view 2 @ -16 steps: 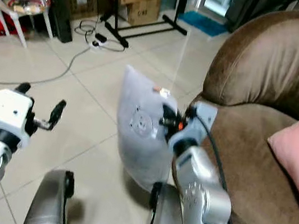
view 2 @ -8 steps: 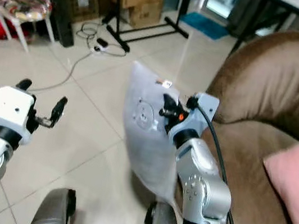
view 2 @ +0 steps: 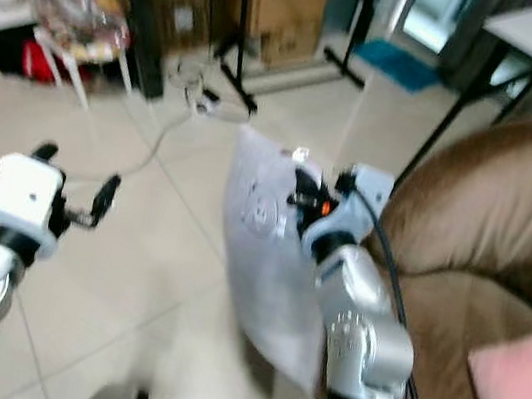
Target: Move the pillow to the sofa from floor
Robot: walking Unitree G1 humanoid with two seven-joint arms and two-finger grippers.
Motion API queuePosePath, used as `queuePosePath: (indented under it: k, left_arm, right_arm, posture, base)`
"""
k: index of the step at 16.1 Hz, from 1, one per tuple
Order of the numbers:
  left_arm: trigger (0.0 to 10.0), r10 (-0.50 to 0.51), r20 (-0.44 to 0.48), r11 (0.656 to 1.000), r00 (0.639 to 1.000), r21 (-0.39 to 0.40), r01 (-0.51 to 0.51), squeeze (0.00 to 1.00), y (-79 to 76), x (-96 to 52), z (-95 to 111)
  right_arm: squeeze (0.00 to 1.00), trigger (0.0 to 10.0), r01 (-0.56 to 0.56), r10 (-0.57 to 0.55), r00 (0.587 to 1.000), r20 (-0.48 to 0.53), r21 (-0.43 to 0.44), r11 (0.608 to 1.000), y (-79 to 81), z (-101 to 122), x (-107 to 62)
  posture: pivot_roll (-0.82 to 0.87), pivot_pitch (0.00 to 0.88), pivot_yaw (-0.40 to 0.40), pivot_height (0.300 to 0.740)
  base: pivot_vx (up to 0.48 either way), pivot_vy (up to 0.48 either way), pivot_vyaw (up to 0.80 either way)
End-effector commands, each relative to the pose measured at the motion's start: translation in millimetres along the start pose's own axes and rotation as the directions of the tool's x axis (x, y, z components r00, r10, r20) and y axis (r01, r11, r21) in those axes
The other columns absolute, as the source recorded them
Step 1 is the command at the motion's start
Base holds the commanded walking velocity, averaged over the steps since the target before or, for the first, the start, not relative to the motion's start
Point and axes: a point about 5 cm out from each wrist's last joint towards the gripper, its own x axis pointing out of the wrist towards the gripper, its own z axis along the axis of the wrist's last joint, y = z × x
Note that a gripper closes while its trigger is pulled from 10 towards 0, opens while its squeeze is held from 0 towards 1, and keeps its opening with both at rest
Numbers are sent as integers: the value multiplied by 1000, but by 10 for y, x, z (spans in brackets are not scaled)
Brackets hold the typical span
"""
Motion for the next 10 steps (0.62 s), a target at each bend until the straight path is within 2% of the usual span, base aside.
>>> queuePosePath:
  k: [1, 10]
  left_arm:
    - [10000, -15, 3, 1000, 1000, 6, 15, 0, -6, -2, 6]
    - [10000, -36, -6, 999, 999, 10, 36, 0, -24, -11, -19]
  right_arm:
    - [0, 10000, -19, 19, 998, 67, -6, 1000, 50, 137, -6]
    - [0, 10000, 31, -30, 998, 54, -11, 999, -19, 94, -20]
  posture:
    - [29, 0, -28, 740]
    - [26, 0, -27, 740]
  base:
    - [0, 0, 0]
    - [0, 0, 0]
